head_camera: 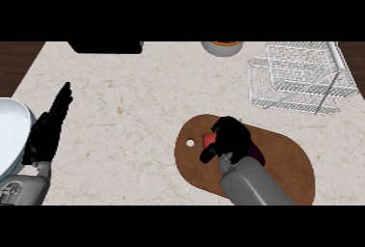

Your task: Pick the bell pepper from the cutting board and place it in the tiered basket

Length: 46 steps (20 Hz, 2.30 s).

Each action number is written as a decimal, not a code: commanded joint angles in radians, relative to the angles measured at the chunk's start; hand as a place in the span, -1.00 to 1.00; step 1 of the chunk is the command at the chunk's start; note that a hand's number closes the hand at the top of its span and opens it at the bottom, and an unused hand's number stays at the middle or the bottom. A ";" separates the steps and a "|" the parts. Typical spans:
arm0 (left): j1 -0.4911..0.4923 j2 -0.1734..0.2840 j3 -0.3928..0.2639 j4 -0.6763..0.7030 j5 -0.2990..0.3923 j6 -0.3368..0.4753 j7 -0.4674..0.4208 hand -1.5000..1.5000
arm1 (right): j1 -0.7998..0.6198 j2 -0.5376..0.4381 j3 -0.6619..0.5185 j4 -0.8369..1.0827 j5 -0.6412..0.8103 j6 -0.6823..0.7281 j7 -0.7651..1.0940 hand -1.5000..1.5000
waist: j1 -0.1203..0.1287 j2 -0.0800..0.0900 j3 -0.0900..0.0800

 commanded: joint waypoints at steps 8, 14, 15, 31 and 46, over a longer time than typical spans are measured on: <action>-0.071 -0.012 0.019 0.015 -0.011 -0.038 0.030 0.00 | -0.245 0.015 0.149 0.076 -0.152 -0.055 -0.100 1.00 | 0.029 0.014 0.004; -0.033 -0.036 0.021 0.041 -0.030 -0.024 -0.003 0.00 | -0.370 0.015 0.107 0.001 -0.109 -0.226 -0.136 1.00 | 0.008 0.007 0.003; 0.019 -0.017 0.036 -0.007 -0.014 -0.034 -0.021 0.00 | -0.377 0.015 0.084 0.014 -0.037 -0.250 -0.150 1.00 | 0.011 0.003 0.003; -0.018 -0.024 0.075 0.011 -0.023 -0.068 0.013 0.00 | -0.550 -0.176 -0.181 -0.223 0.111 0.154 -0.103 1.00 | -0.012 0.002 0.003; -0.028 -0.073 0.068 0.025 -0.080 -0.058 0.000 0.00 | -0.607 -0.400 -0.316 0.126 0.170 0.151 -0.461 1.00 | -0.003 0.009 0.003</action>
